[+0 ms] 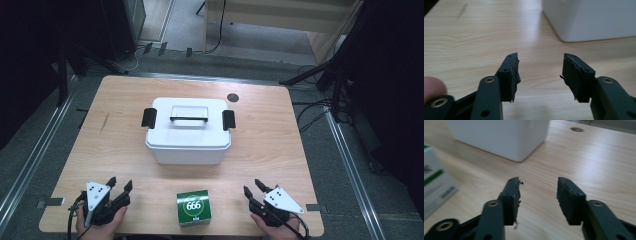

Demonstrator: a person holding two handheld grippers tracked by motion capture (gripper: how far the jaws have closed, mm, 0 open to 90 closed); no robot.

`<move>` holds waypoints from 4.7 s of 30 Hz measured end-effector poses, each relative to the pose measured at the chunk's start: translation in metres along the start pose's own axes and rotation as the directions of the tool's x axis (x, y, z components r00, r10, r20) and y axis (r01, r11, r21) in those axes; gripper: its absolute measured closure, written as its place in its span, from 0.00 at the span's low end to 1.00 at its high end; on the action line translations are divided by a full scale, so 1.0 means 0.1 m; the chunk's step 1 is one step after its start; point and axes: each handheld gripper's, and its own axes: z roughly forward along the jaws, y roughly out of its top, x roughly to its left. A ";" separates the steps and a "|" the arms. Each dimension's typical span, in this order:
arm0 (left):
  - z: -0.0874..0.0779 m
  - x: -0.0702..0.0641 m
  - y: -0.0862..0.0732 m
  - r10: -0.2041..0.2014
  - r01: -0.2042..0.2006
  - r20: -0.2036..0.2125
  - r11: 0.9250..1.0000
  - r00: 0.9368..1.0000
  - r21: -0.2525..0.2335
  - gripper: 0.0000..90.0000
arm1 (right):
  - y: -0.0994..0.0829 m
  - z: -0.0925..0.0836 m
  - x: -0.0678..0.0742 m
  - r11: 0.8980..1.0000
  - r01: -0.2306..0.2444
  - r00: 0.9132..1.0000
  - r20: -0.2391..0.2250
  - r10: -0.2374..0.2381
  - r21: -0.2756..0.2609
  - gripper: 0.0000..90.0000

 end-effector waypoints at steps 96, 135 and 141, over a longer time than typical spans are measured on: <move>0.31 0.60 0.21 -0.134 0.131 -0.055 0.990 0.990 -0.048 0.08 | 1.12 0.53 -0.46 0.992 0.124 0.992 -0.005 -0.124 0.008 0.20; 0.35 0.90 0.03 -0.011 -0.001 -0.160 0.997 0.987 -0.078 0.09 | 2.52 1.34 -0.08 0.756 0.599 0.764 -0.471 -0.441 0.264 0.27; 0.35 0.91 0.04 -0.019 0.008 -0.154 0.997 0.988 -0.073 0.09 | 2.57 1.47 0.06 0.697 0.658 0.726 -0.484 -0.488 0.284 0.36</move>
